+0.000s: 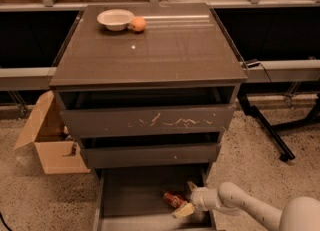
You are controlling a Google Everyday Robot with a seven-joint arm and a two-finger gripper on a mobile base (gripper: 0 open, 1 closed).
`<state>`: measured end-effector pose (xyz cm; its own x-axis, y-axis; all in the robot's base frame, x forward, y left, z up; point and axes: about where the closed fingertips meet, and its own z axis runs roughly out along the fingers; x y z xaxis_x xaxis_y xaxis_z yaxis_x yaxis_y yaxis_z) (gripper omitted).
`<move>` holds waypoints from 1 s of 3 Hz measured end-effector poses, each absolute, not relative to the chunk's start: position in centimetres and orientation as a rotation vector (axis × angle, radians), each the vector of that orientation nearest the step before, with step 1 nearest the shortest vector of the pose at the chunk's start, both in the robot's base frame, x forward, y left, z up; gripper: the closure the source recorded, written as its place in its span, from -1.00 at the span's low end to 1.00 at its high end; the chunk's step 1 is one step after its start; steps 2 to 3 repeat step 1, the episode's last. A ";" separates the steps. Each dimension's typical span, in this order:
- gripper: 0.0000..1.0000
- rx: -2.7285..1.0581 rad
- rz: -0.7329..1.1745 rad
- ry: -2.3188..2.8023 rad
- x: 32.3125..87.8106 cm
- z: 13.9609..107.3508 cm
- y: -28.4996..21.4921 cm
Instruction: Place coke can into bottom drawer
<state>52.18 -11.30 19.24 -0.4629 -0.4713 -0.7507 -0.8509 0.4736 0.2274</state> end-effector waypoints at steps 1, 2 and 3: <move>-1.00 -1.028 0.785 2.025 51.4 23.3 -13.9; -1.00 -1.028 0.785 2.025 51.4 23.3 -13.9; -1.00 -1.028 0.785 2.025 51.4 23.3 -13.9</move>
Offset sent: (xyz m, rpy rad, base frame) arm 0.0000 0.0000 0.0000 0.0000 0.0000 0.0000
